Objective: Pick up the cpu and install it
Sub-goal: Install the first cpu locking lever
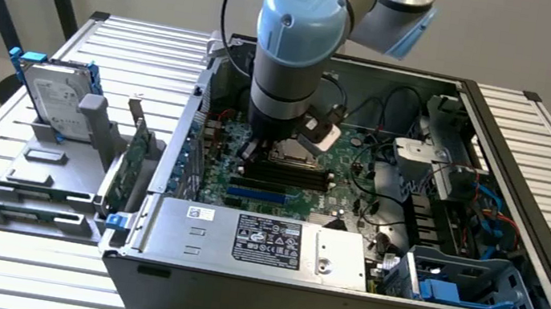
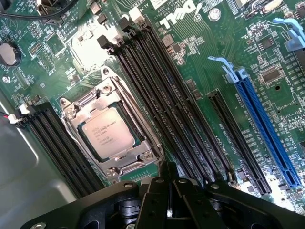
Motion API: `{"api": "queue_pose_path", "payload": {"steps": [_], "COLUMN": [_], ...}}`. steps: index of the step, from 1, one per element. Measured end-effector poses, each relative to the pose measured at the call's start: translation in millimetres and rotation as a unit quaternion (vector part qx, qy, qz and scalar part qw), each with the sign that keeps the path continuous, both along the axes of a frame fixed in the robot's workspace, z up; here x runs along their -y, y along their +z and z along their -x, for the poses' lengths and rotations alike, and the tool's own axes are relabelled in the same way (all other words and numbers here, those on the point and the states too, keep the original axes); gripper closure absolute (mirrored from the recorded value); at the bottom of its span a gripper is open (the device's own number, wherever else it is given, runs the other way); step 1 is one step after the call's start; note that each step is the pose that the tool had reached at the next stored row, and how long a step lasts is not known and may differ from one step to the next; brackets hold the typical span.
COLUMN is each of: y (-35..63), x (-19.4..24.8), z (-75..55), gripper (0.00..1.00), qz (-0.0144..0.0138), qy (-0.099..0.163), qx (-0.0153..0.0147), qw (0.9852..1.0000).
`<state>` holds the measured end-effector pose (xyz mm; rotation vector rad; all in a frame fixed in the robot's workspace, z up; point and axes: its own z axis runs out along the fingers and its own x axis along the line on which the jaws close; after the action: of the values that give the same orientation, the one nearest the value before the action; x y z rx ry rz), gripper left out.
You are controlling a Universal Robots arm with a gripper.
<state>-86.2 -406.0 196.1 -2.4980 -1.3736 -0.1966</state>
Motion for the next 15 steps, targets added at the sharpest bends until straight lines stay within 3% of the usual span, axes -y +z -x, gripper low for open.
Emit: {"api": "queue_pose_path", "payload": {"steps": [9,15], "y": [-2.4,-2.5], "x": [-0.6,-1.0], "z": [0.6,0.6], "gripper": [0.89,0.89], "qz": [-0.0002,0.0029], "qy": [0.000,0.000], "qx": [0.0000,0.0001], "qw": [1.0000,1.0000]}}
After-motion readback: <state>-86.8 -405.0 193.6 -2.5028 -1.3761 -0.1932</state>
